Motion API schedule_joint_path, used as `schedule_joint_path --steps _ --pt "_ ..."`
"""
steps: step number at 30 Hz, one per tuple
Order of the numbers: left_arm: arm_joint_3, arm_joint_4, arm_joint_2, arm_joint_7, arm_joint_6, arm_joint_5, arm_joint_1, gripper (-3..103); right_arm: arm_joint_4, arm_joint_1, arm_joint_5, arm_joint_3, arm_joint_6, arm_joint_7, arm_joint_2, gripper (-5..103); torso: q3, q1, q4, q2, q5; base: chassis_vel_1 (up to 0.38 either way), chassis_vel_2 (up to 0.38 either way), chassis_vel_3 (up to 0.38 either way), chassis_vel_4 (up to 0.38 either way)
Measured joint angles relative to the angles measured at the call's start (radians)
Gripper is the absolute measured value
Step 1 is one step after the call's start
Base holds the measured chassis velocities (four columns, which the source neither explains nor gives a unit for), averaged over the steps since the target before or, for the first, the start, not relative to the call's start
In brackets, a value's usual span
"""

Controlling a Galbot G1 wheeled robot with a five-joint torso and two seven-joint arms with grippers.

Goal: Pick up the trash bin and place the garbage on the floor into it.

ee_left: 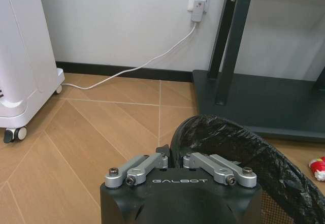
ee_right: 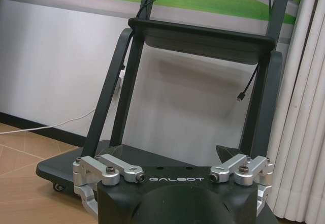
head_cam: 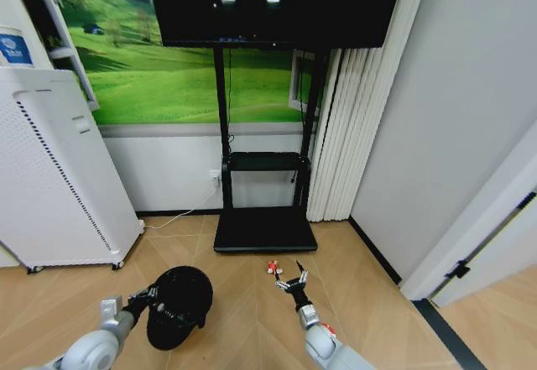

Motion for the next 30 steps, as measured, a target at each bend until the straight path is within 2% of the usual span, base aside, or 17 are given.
schedule_joint_path --steps 14,23,30 --pt "0.009 -0.002 -0.009 0.003 0.0 0.011 0.0 7 -0.025 0.003 -0.012 0.003 0.026 -0.009 0.007 100 0.0 0.0 0.0 0.0 0.0001 -0.092 0.105 0.087 -0.092" --pt "0.013 -0.007 -0.013 0.002 0.0 0.017 0.005 7 -0.011 -0.015 0.02 0.005 0.002 -0.018 0.0 100 0.0 0.0 -0.0002 0.0 0.0001 -0.063 0.046 0.055 -0.047" --pt "0.019 -0.002 -0.019 0.006 0.0 0.025 0.004 7 -0.029 -0.019 -0.036 0.025 0.015 0.01 0.005 100 0.0 0.0 -0.0001 0.0 0.0 -0.071 0.075 0.081 -0.065"
